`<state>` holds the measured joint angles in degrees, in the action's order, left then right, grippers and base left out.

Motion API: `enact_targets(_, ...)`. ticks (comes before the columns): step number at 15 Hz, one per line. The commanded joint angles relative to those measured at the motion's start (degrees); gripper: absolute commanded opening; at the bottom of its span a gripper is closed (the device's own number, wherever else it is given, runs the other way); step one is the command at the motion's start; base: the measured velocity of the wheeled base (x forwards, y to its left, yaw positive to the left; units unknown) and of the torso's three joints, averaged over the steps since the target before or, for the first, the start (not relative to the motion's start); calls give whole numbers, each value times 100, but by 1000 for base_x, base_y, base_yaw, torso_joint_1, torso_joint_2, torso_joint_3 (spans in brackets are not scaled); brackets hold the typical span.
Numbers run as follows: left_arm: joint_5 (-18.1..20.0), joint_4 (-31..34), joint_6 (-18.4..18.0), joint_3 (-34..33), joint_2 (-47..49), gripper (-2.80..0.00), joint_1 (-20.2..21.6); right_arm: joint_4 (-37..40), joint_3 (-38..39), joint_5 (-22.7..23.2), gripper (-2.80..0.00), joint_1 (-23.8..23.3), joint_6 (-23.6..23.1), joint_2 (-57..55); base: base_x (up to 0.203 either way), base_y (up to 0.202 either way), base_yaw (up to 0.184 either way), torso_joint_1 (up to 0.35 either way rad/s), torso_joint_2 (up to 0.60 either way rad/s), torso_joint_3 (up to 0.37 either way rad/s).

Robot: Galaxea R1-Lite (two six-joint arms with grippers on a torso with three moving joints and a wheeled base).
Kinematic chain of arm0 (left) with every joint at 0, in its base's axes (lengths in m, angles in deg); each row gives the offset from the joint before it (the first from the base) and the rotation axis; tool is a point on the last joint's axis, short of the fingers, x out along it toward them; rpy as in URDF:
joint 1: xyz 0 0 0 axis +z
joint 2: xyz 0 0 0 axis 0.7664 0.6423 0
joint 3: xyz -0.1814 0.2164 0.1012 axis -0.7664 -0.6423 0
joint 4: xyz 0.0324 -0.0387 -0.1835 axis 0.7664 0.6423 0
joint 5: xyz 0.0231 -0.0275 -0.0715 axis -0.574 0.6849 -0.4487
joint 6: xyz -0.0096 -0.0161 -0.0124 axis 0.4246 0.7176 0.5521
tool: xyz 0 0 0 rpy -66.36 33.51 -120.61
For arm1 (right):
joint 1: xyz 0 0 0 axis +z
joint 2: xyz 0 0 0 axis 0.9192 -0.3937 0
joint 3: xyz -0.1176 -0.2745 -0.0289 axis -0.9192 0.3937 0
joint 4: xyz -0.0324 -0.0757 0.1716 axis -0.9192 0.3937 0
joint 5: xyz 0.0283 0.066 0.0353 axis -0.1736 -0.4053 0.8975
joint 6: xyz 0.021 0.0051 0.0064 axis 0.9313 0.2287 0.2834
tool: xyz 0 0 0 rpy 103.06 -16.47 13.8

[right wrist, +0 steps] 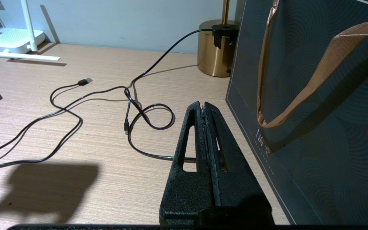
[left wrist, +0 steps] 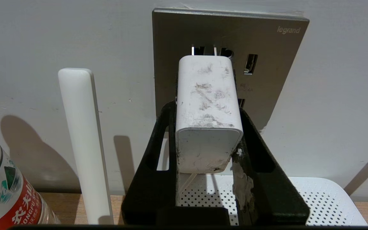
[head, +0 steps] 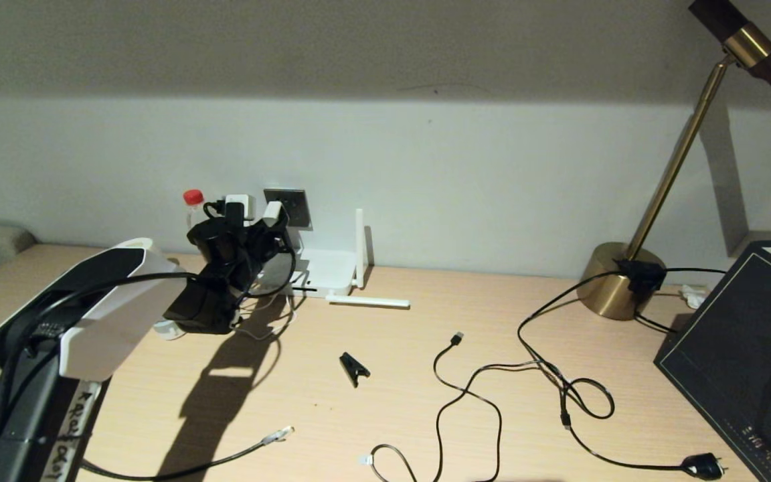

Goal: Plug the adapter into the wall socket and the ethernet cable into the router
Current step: Plug plug into socket

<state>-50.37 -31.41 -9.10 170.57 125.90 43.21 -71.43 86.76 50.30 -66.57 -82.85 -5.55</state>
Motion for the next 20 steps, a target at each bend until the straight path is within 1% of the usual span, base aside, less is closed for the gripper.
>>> enact_targets(1, -7, -37, 1, -9, -16, -280, -23, -5, 202, 5, -280, 2, -2, -6, 0, 0, 0, 0, 0, 0)
enact_targets(6, -7, -37, 0, -17, -7, -280, -126, -5, 202, 5, -280, 2, -2, -6, 0, 0, 0, 0, 0, 0)
enact_targets(10, -16, -12, 0, 10, -7, -280, -126, -5, 202, 5, -280, 2, -2, -6, 0, 0, 0, 0, 0, 0)
enact_targets(17, 2, 349, 0, 150, -183, -280, -117, -5, 202, 5, -280, 2, -2, -6, 0, 0, 0, 0, 0, 0)
enact_targets(20, 2, 350, -8, 150, -200, -280, -100, -5, 202, 5, -280, 2, -2, -6, 0, 0, 0, 0, 0, 0)
